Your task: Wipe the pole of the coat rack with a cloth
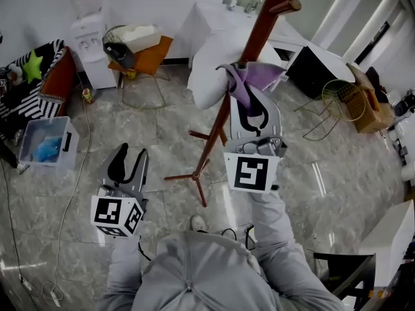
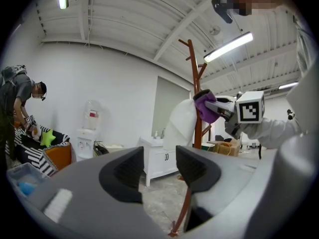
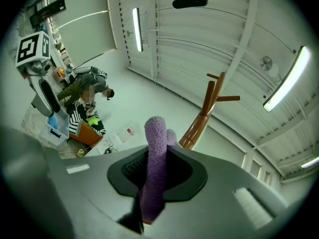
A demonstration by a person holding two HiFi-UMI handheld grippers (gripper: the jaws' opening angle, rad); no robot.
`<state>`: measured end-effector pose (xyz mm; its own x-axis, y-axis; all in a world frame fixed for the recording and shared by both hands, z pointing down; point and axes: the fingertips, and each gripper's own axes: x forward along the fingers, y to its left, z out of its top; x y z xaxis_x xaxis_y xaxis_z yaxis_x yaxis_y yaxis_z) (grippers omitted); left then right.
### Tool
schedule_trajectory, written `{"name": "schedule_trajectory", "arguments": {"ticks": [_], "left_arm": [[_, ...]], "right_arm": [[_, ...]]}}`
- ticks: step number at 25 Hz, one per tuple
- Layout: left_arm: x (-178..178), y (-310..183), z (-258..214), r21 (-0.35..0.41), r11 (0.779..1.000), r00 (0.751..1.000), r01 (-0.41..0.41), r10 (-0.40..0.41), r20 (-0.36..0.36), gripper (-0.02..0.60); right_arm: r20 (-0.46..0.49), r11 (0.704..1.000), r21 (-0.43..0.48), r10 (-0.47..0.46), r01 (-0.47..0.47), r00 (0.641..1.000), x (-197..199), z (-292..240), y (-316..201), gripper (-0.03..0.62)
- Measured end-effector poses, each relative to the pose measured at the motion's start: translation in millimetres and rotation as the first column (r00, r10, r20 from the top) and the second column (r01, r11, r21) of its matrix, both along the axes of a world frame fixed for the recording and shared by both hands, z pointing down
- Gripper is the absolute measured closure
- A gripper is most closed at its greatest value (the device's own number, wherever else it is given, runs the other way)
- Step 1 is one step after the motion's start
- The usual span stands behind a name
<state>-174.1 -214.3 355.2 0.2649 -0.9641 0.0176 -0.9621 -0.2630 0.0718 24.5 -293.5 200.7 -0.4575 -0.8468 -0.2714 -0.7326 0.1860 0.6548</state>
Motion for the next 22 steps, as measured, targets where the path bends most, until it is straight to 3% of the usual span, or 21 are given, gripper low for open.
{"name": "schedule_trajectory", "arguments": {"ticks": [6,13,22], "left_arm": [[-2,-1,6,-0.011,1.000,1.000,0.006,-0.006,-0.009,0.367],[1,-3,12,-0.023,1.000,1.000,-0.005,0.005,-0.012,0.367],[13,-7,20,-0.034,0.999,0.999,-0.031,0.031,-0.026,0.367]], "right_arm": [[-0.015,0.994,-0.103,-0.029,0.028,0.999,-2,34,-5,0.540],[0.023,0.961,-0.268,-0.064,0.067,0.998,-2,88,-10,0.539],[0.030,0.859,-0.503,-0.095,0.098,0.995,1,135,-18,0.539]]}}
